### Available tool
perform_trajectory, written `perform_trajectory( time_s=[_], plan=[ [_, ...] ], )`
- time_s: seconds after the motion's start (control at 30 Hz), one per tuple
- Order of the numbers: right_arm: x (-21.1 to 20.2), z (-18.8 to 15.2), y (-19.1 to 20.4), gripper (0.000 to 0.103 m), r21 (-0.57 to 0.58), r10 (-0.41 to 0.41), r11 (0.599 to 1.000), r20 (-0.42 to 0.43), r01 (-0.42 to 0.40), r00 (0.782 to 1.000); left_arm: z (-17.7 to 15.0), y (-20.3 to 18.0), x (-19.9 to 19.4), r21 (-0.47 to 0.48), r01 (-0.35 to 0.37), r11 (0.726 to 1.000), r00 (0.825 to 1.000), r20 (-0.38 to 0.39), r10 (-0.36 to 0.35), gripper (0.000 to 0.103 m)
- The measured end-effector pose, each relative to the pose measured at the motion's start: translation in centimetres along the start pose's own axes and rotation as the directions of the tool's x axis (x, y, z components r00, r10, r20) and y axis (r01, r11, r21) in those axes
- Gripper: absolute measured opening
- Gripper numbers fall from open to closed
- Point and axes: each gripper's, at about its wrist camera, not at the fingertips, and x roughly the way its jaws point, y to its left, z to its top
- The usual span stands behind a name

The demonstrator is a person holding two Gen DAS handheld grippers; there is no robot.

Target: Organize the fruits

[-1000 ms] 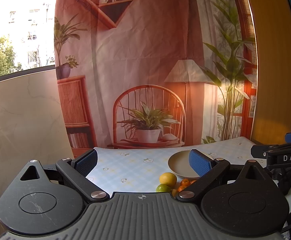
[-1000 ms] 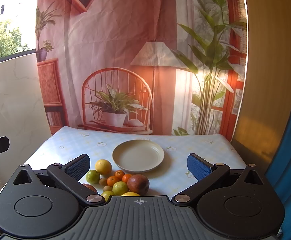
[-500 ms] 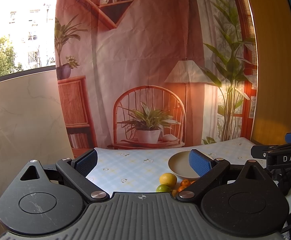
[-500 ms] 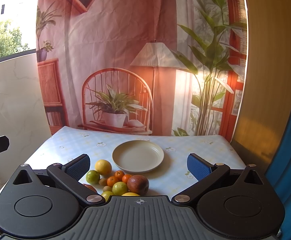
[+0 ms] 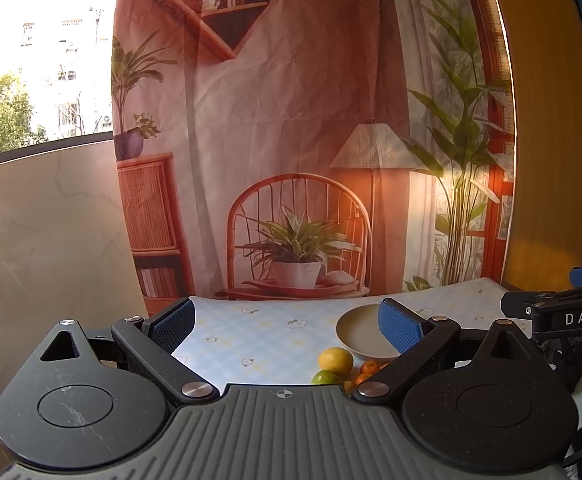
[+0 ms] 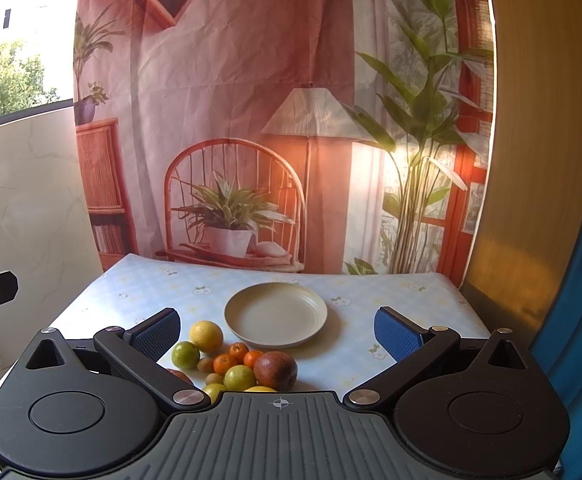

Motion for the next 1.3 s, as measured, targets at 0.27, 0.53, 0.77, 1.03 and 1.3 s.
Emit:
perform_trajectory(
  time_s=[0.27,0.53,0.77,1.03,1.3],
  plan=[
    [0.2,-0.5,0.2,0.103,0.001,0.024,1.000,0.014,-0.024,1.000,-0.3,0.6,1.1,-0.027,0.014,1.000,1.000,-0.026,-0.015,0.102],
    [3.7,-1.4,-0.1,0.103,-0.041,0.060,0.998,0.071,-0.057,0.996,-0.1,0.2,4.5,-0.025,-0.024,0.999,0.999,-0.043,0.023,0.103],
    [9.5,-2.8,-0.3,0.103,-0.037,0.101,0.994,0.031,-0.099,0.994,-0.2,0.9,10.2,-0.073,-0.037,0.997,0.999,-0.009,0.036,0.103],
    [13.6,-4.1,-0.2,0.103,-0.019,0.142,0.990,0.031,-0.142,0.989,-2.1,1.9,14.3,0.026,-0.043,0.999,0.998,-0.051,0.045,0.102],
    [16.4,-5.0,-0.9,0.103,-0.018,0.114,0.993,0.045,-0.113,0.992,-3.2,2.7,17.7,0.011,-0.014,1.000,0.994,-0.111,0.015,0.102]
  ],
)
